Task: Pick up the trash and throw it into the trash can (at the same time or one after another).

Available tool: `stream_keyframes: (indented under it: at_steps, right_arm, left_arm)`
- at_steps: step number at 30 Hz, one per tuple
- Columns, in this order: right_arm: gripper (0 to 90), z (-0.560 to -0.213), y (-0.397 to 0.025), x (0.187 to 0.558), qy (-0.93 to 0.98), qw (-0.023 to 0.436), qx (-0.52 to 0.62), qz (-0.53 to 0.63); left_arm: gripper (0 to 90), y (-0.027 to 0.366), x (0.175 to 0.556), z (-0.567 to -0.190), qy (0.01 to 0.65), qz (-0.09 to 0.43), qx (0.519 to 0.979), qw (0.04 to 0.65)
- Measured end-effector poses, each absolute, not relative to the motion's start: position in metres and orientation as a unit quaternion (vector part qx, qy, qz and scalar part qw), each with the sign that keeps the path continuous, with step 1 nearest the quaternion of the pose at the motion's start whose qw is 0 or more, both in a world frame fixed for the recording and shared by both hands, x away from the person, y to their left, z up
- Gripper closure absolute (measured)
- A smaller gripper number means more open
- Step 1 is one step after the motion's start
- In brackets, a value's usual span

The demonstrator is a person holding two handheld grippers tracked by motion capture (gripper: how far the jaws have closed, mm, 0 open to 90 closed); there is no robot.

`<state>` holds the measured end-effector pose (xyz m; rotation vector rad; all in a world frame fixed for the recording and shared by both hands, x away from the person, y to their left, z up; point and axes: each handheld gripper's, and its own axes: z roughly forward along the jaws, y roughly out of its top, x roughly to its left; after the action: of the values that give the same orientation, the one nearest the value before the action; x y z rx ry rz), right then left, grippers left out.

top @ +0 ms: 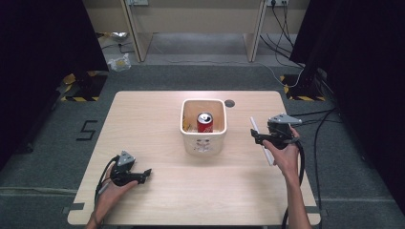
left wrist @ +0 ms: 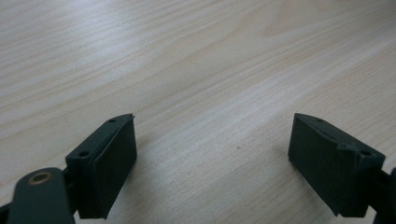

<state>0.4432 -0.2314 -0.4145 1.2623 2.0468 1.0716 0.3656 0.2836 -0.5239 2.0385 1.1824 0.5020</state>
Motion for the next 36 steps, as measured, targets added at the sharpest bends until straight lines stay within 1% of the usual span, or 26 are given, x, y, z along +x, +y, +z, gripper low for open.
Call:
stream_keyframes:
  at_steps: [4, 5, 6, 15, 22, 32, 33, 36]
  right_arm:
    - [27.6, -0.422, -0.236, 0.446, 0.754, 0.252, 0.473, 0.381]
    - [30.9, -0.426, -0.239, 0.447, 0.754, 0.252, 0.476, 0.377]
    - [32.0, -0.429, -0.24, 0.449, 0.753, 0.253, 0.476, 0.378]
    - [35.8, -0.454, -0.248, 0.46, 0.755, 0.238, 0.499, 0.352]
    - [37.5, -0.464, -0.25, 0.464, 0.755, 0.234, 0.508, 0.341]
    - [43.9, -0.478, -0.251, 0.469, 0.759, 0.231, 0.514, 0.326]
    - [45.9, -0.481, -0.251, 0.47, 0.761, 0.231, 0.513, 0.323]
    - [48.4, -0.485, -0.25, 0.471, 0.762, 0.231, 0.514, 0.318]
  left_arm:
    - [14.5, 0.284, 0.366, -0.524, 0.458, 0.195, 0.79, 0.358]
    - [14.4, 0.284, 0.366, -0.524, 0.458, 0.195, 0.79, 0.358]
    - [14.5, 0.284, 0.366, -0.524, 0.458, 0.195, 0.79, 0.358]
    - [14.4, 0.284, 0.366, -0.524, 0.458, 0.194, 0.79, 0.358]
    - [14.5, 0.284, 0.366, -0.524, 0.458, 0.195, 0.79, 0.358]
    - [14.5, 0.284, 0.366, -0.524, 0.458, 0.194, 0.79, 0.358]
    - [14.4, 0.284, 0.366, -0.524, 0.458, 0.194, 0.79, 0.358]
    - [14.4, 0.284, 0.366, -0.524, 0.458, 0.194, 0.79, 0.358]
